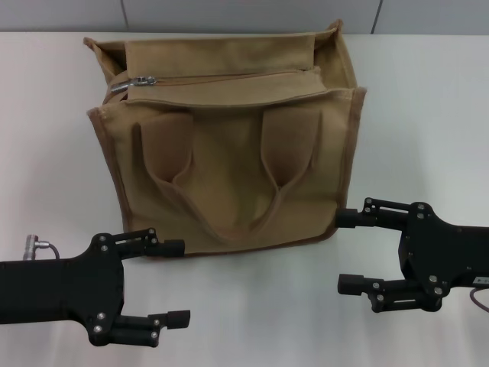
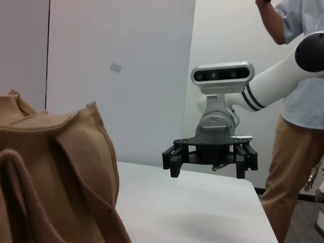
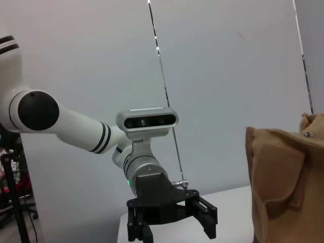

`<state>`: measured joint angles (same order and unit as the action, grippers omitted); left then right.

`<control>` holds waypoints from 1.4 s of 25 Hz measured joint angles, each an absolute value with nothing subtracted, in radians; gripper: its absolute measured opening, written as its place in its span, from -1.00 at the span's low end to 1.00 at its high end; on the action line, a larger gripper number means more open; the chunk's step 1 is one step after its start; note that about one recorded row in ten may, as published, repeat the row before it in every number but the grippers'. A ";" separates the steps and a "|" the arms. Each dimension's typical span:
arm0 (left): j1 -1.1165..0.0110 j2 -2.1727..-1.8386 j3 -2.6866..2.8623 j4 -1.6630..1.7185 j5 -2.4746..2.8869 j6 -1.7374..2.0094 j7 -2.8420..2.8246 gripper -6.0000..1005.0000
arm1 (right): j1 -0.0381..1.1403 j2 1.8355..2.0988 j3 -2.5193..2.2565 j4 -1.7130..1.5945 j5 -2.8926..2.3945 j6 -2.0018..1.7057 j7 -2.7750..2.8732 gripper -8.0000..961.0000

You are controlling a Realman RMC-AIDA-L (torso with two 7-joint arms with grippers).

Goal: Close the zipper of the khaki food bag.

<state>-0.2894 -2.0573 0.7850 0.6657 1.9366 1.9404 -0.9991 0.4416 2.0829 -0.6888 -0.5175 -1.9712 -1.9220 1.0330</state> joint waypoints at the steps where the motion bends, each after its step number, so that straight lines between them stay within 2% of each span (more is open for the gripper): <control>1: -0.291 -2.058 0.785 0.666 1.937 1.939 -0.999 0.66 | 0.440 2.084 -0.689 -0.516 -1.971 -1.922 1.028 0.68; 18: -0.283 -2.066 0.740 0.662 1.930 1.928 -0.964 0.63 | 0.449 2.086 -0.705 -0.465 -1.967 -1.920 0.971 0.68; 26: -0.274 -2.067 0.257 0.505 1.901 1.920 -0.824 0.62 | 0.459 2.087 -0.700 -0.385 -1.965 -1.884 0.915 0.68; 35: -0.291 -2.069 0.063 0.406 1.888 1.841 -0.741 0.60 | 0.477 2.088 -0.698 -0.270 -1.949 -1.838 0.809 0.68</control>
